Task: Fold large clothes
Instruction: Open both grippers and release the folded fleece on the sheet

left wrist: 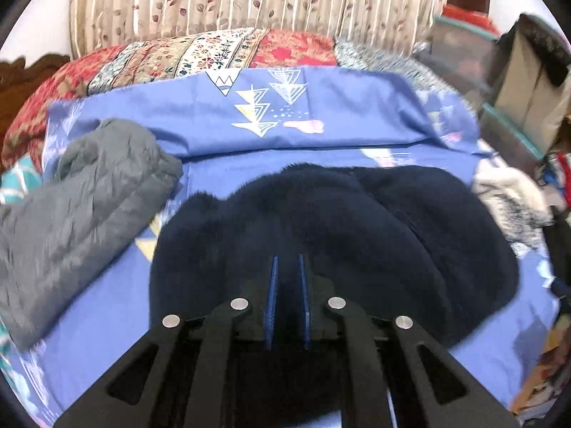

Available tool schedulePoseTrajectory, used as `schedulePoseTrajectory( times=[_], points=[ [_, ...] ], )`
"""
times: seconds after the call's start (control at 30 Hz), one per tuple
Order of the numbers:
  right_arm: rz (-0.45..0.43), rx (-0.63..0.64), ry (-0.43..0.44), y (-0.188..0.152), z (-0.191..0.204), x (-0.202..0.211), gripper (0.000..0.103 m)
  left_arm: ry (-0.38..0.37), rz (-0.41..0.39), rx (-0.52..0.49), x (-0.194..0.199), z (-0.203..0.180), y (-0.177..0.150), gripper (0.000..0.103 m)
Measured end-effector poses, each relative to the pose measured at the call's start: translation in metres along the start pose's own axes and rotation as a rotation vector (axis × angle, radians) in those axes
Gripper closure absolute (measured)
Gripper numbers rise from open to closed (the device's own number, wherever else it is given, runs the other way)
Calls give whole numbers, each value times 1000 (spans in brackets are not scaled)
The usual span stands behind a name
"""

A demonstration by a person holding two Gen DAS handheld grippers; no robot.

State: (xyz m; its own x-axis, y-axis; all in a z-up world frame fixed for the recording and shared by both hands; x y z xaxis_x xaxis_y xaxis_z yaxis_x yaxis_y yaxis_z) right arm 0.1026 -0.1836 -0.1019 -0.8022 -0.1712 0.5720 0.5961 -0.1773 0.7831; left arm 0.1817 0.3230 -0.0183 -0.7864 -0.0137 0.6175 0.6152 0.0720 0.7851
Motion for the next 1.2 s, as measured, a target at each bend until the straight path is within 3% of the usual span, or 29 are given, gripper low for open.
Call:
schedulePoseTrajectory(
  times=[0.17,0.23,0.3,0.37,0.4,0.57,0.7,0.77,0.97,1.03,1.2],
  points=[
    [110,-20,60,-61,11,8,55,13,73,40,24,19,-51,66],
    [168,-3,63,-86,16,13,56,29,96,75,31,34,-69,66],
    [229,17,10,-108,13,16,56,49,127,99,35,50,-83,66],
    [256,20,-49,-116,9,19,66,89,153,108,39,65,-96,66],
    [257,2,-56,-113,8,22,67,113,166,113,40,74,-102,66],
    [157,-75,27,-79,24,46,65,141,202,191,49,103,-124,66],
    [135,-55,148,-56,74,42,63,180,210,186,53,108,-129,66],
    [136,-60,220,-51,105,33,43,198,215,183,56,108,-130,66],
    [240,-79,438,-66,207,17,41,257,202,148,66,96,-129,66],
    [276,-68,474,-77,228,15,41,263,191,138,71,88,-131,66],
    [352,15,448,-105,244,10,41,246,206,159,75,76,-146,66]
  ],
)
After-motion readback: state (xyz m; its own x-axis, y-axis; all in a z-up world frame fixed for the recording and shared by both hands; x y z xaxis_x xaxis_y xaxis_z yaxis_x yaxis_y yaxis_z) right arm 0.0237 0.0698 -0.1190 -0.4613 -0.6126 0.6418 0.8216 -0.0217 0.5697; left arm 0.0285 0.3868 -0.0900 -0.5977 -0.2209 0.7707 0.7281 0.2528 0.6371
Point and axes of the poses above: each gripper's, at about its wrist camera, not at the fingertips, and x roughly against the way its jaws point, z to its left, y to its top, the point moved 5 cm from there along -x, roughly the way its jaws point, and after that the axes turned 11 degrees about -z, right-handed, at the moved point
